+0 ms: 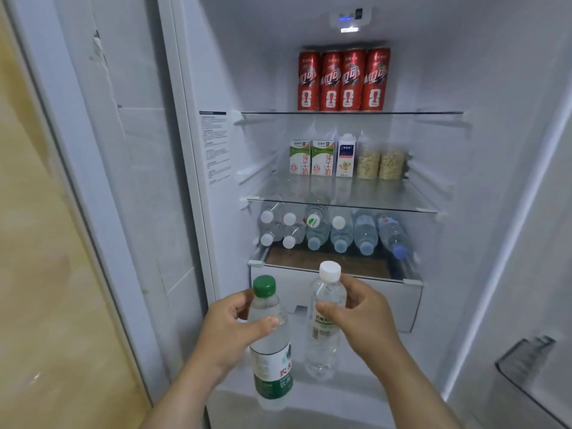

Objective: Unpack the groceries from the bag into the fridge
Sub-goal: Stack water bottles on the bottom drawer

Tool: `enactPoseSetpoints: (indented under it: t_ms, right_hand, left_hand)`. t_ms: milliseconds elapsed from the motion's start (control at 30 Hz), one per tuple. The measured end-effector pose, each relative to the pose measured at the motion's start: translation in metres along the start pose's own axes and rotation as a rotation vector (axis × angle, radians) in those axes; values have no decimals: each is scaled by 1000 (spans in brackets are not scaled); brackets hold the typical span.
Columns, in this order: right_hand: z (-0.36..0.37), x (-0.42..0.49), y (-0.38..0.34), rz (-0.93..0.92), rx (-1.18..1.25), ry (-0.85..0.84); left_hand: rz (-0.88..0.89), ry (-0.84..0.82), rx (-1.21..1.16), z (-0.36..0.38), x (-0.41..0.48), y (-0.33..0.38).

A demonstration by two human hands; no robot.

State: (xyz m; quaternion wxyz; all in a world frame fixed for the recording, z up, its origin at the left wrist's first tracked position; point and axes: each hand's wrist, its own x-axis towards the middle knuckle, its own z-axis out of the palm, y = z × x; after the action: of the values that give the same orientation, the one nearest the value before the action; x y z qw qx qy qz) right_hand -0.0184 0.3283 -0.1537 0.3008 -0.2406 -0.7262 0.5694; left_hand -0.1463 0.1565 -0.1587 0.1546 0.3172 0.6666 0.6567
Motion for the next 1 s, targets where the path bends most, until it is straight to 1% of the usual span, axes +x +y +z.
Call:
enactPoseSetpoints:
  t_ms: [267, 400, 500, 700, 867, 1000]
  right_hand:
    - [35, 60, 21, 46, -25, 23]
    - [56, 88, 28, 40, -59, -1]
    - [66, 105, 33, 71, -74, -15]
    - [76, 122, 43, 99, -136, -74]
    - [82, 128, 52, 80, -186, -51]
    - [80, 131, 49, 75, -340, -36]
  left_hand:
    - [37, -9, 22, -16, 54, -19]
    - [42, -31, 35, -21, 71, -28]
    - [40, -34, 33, -25, 82, -33]
    - [13, -36, 58, -32, 94, -45]
    - [8, -35, 84, -32, 97, -49]
    - [0, -31, 58, -30, 97, -46]
